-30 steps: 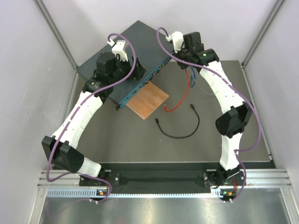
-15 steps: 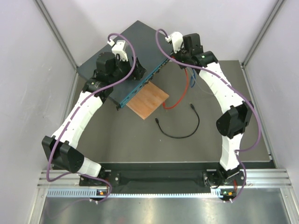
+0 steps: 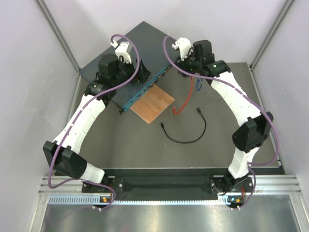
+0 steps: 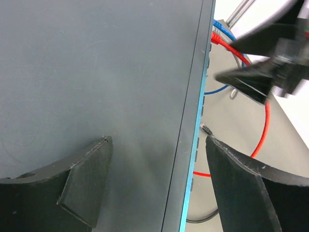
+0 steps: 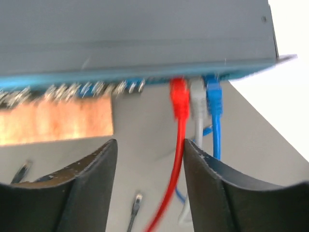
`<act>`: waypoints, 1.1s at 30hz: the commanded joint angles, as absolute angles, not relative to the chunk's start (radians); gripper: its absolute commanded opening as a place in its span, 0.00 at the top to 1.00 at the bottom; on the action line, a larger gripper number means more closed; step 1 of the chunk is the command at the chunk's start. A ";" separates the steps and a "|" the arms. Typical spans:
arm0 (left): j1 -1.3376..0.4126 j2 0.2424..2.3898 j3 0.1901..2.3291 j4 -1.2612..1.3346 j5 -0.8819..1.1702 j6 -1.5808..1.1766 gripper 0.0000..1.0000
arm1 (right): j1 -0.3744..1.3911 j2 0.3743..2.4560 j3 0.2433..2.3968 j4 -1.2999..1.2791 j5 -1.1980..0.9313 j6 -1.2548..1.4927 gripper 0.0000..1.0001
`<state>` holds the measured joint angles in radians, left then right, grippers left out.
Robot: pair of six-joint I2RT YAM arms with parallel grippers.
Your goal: Insert the plug into the switch port
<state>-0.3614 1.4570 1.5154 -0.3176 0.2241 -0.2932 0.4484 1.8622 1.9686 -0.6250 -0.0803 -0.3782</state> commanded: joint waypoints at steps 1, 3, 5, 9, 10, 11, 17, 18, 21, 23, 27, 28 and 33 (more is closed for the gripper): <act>-0.348 1.442 1.520 -0.360 0.233 -0.276 0.16 | 0.450 1.674 1.896 -0.586 -0.188 -0.364 0.43; -0.347 1.436 1.523 -0.362 0.241 -0.264 0.16 | 0.422 1.597 1.823 -0.617 -0.224 -0.335 0.37; -0.347 1.433 1.523 -0.359 0.271 -0.239 0.16 | 0.394 1.516 1.770 -0.638 -0.299 -0.315 0.31; -0.347 1.436 1.526 -0.353 0.331 -0.201 0.17 | 0.272 1.393 1.601 -0.684 -0.429 -0.252 0.29; -0.347 1.434 1.525 -0.350 0.348 -0.190 0.17 | 0.253 1.366 1.564 -0.690 -0.445 -0.247 0.30; -0.347 1.431 1.525 -0.345 0.356 -0.187 0.17 | 0.235 1.312 1.524 -0.692 -0.445 -0.245 0.32; -0.347 1.433 1.529 -0.296 0.386 -0.176 0.17 | 0.164 1.187 1.162 -0.654 -0.269 -0.325 0.39; -0.347 1.434 1.531 -0.285 0.391 -0.178 0.17 | 0.163 1.192 1.128 -0.612 -0.235 -0.333 0.40; -0.348 1.443 1.540 -0.281 0.402 -0.192 0.17 | 0.166 1.261 1.049 -0.546 -0.131 -0.347 0.50; -0.348 1.450 1.548 -0.281 0.405 -0.205 0.18 | 0.169 1.353 1.051 -0.522 -0.088 -0.347 0.56; -0.348 1.442 1.548 -0.276 0.405 -0.219 0.18 | 0.182 1.440 1.025 -0.437 -0.084 -0.348 0.57; -0.348 1.436 1.548 -0.279 0.397 -0.218 0.18 | 0.192 1.483 1.029 -0.434 -0.066 -0.350 0.57; -0.347 1.433 1.540 -0.282 0.385 -0.215 0.18 | 0.216 1.609 1.071 -0.393 -0.045 -0.315 0.56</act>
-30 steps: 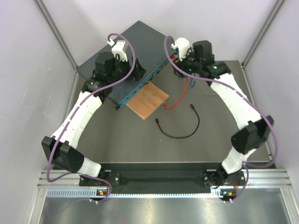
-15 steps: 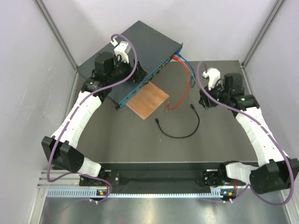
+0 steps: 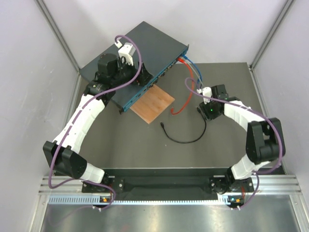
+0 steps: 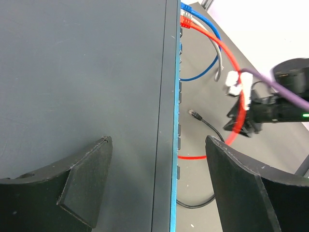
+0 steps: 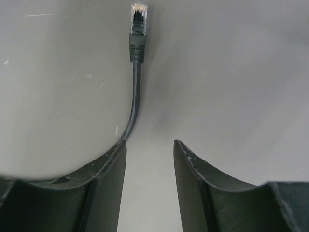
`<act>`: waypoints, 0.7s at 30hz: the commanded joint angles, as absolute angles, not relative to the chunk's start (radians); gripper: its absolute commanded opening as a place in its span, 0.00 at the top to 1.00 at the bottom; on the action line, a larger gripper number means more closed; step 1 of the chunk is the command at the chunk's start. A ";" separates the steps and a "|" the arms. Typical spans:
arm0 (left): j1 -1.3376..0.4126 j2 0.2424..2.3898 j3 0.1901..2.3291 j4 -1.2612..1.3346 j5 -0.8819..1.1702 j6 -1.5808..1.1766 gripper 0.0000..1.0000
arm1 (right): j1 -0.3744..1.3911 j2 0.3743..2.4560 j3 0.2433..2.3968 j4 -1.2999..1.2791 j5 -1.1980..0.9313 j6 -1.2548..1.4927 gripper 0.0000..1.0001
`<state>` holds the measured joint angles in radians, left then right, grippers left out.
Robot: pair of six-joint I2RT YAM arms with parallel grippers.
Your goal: Insert the plug into the switch port
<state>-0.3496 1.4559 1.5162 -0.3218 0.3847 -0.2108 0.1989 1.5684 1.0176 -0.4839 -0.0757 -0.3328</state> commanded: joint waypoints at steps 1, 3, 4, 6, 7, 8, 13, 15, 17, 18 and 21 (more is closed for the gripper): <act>-0.347 1.431 1.539 -0.282 0.384 -0.216 0.18 | 0.219 1.646 1.080 -0.390 -0.043 -0.310 0.56; -0.347 1.433 1.537 -0.284 0.383 -0.218 0.18 | 0.226 1.680 1.109 -0.391 -0.046 -0.296 0.56; -0.348 1.433 1.537 -0.285 0.380 -0.218 0.18 | 0.227 1.706 1.115 -0.390 -0.054 -0.292 0.56; -0.347 1.434 1.537 -0.285 0.380 -0.218 0.18 | 0.233 1.726 1.129 -0.382 -0.058 -0.279 0.56; -0.347 1.436 1.534 -0.285 0.380 -0.216 0.18 | 0.233 1.735 1.131 -0.373 -0.060 -0.279 0.56; -0.347 1.436 1.532 -0.284 0.379 -0.216 0.18 | 0.239 1.752 1.137 -0.371 -0.058 -0.278 0.56; -0.347 1.436 1.520 -0.279 0.373 -0.213 0.18 | 0.262 1.801 1.135 -0.353 -0.045 -0.278 0.58; -0.345 1.436 1.519 -0.279 0.371 -0.213 0.18 | 0.275 1.810 1.135 -0.350 -0.041 -0.279 0.61; -0.345 1.436 1.519 -0.279 0.370 -0.212 0.18 | 0.284 1.828 1.138 -0.356 -0.034 -0.281 0.68; -0.347 1.434 1.520 -0.279 0.368 -0.212 0.18 | 0.285 1.835 1.141 -0.360 -0.029 -0.281 0.70; -0.347 1.436 1.526 -0.282 0.371 -0.210 0.18 | 0.281 1.839 1.137 -0.388 -0.015 -0.293 0.86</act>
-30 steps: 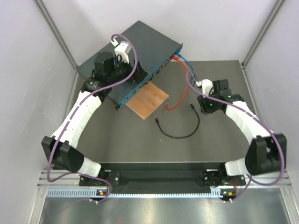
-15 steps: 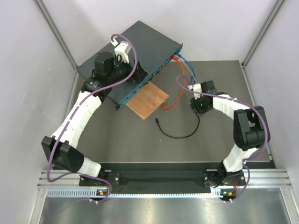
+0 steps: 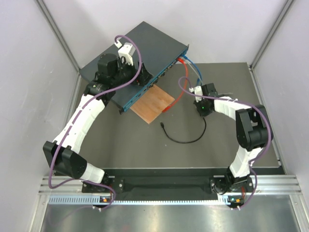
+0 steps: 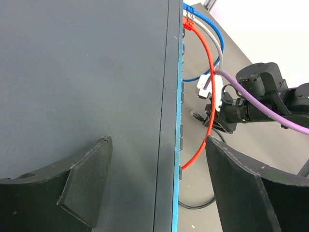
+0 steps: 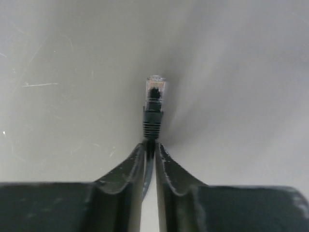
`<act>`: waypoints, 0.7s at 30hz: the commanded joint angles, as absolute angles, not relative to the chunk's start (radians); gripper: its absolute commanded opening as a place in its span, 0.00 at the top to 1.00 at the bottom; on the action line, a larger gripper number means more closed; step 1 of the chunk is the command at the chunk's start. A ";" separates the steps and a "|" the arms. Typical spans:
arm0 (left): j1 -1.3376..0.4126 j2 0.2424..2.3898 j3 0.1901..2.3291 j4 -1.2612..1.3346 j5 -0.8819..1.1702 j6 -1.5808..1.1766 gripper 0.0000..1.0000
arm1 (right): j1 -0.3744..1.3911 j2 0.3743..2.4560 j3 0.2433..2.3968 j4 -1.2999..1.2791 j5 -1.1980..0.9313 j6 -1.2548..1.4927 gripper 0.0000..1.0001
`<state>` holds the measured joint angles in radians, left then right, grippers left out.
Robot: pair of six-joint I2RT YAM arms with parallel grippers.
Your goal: Insert the plug into the switch port
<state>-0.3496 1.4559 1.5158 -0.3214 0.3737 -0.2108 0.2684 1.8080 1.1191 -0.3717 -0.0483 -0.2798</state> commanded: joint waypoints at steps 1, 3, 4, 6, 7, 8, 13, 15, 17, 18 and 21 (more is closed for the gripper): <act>-0.347 1.436 1.529 -0.282 0.376 -0.210 0.18 | 0.276 1.820 1.132 -0.396 -0.020 -0.296 0.90; -0.347 1.436 1.534 -0.281 0.382 -0.212 0.18 | 0.256 1.783 1.114 -0.429 -0.035 -0.307 1.00; -0.347 1.434 1.535 -0.281 0.387 -0.212 0.18 | 0.244 1.735 1.106 -0.442 -0.066 -0.313 1.00; -0.347 1.436 1.545 -0.287 0.387 -0.209 0.18 | 0.206 1.677 1.086 -0.488 -0.093 -0.336 1.00; -0.347 1.436 1.548 -0.290 0.390 -0.207 0.18 | 0.189 1.616 1.080 -0.506 -0.135 -0.348 1.00; -0.347 1.439 1.554 -0.290 0.393 -0.204 0.18 | 0.158 1.583 1.071 -0.521 -0.158 -0.366 1.00; -0.348 1.442 1.575 -0.284 0.405 -0.209 0.18 | 0.098 1.393 1.068 -0.622 -0.305 -0.451 1.00; -0.347 1.442 1.586 -0.278 0.400 -0.213 0.18 | 0.092 1.364 1.094 -0.644 -0.310 -0.471 1.00; -0.348 1.437 1.592 -0.267 0.394 -0.215 0.18 | 0.089 1.350 1.149 -0.708 -0.310 -0.479 1.00; -0.348 1.436 1.598 -0.265 0.388 -0.215 0.18 | 0.087 1.351 1.167 -0.724 -0.302 -0.480 1.00; -0.348 1.430 1.608 -0.267 0.400 -0.210 0.18 | 0.077 1.361 1.221 -0.791 -0.279 -0.498 1.00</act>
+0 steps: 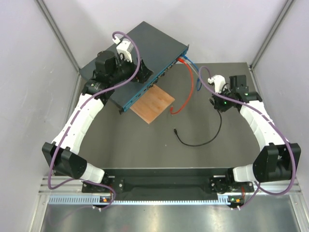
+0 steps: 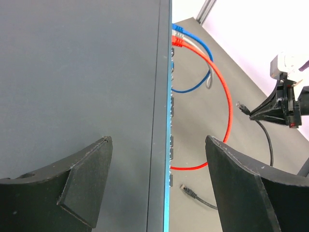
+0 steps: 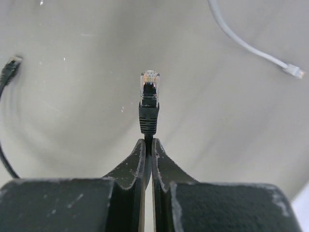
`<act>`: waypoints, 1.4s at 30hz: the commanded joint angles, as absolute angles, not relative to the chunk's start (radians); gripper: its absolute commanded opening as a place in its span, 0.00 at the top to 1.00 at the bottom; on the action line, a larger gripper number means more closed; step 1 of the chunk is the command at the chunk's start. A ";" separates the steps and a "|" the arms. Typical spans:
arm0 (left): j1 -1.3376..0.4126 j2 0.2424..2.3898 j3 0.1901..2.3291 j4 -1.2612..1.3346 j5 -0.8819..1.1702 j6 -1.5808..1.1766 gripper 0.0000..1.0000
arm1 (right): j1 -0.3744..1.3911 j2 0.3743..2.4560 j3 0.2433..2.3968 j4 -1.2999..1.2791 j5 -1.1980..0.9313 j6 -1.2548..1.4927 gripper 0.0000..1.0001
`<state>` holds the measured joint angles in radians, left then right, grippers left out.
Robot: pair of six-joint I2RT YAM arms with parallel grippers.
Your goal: Insert the plug into the switch port
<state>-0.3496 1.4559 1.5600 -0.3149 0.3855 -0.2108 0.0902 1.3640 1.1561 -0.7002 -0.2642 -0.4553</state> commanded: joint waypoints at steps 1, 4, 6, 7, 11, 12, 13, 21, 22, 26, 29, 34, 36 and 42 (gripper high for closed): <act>-0.348 1.430 1.608 -0.268 0.416 -0.212 0.18 | 0.065 1.364 1.244 -0.805 -0.285 -0.512 1.00; -0.348 1.419 1.597 -0.256 0.474 -0.221 0.18 | 0.040 1.351 1.288 -0.844 -0.353 -0.544 1.00; -0.348 1.413 1.579 -0.238 0.512 -0.238 0.19 | 0.014 1.342 1.313 -0.865 -0.409 -0.561 1.00; -0.348 1.413 1.572 -0.233 0.543 -0.247 0.19 | 0.012 1.336 1.345 -0.874 -0.417 -0.584 1.00; -0.350 1.408 1.539 -0.180 0.642 -0.310 0.21 | 0.008 1.296 1.422 -0.917 -0.592 -0.653 1.00; -0.354 1.411 1.529 -0.166 0.661 -0.317 0.21 | 0.009 1.287 1.437 -0.925 -0.683 -0.667 1.00; -0.359 1.414 1.529 -0.157 0.676 -0.321 0.22 | 0.009 1.270 1.468 -0.930 -0.727 -0.678 1.00; -0.454 1.446 1.552 -0.124 0.736 -0.345 0.23 | 0.089 1.313 1.686 -1.040 -1.040 -0.713 1.00; -0.465 1.448 1.555 -0.120 0.744 -0.350 0.23 | 0.112 1.316 1.689 -1.037 -1.057 -0.706 1.00; -0.515 1.450 1.546 -0.051 0.796 -0.403 0.23 | 0.169 1.282 1.620 -0.910 -1.123 -0.611 1.00; -0.534 1.439 1.517 0.032 0.842 -0.501 0.22 | 0.198 1.267 1.583 -0.836 -1.175 -0.555 1.00; -0.541 1.431 1.494 0.143 0.839 -0.672 0.21 | 0.241 1.262 1.548 -0.744 -1.256 -0.453 1.00; -0.548 1.434 1.494 0.146 0.819 -0.686 0.22 | 0.261 1.252 1.523 -0.701 -1.240 -0.402 1.00; -0.565 1.437 1.506 0.045 0.755 -0.643 0.25 | 0.385 1.246 1.520 -0.661 -0.868 -0.390 1.00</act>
<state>-0.5549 1.4513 1.4963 0.0452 0.7918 -0.6395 0.3351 1.2819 1.5116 -0.7403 -1.0695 -0.4210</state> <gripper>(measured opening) 0.753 0.017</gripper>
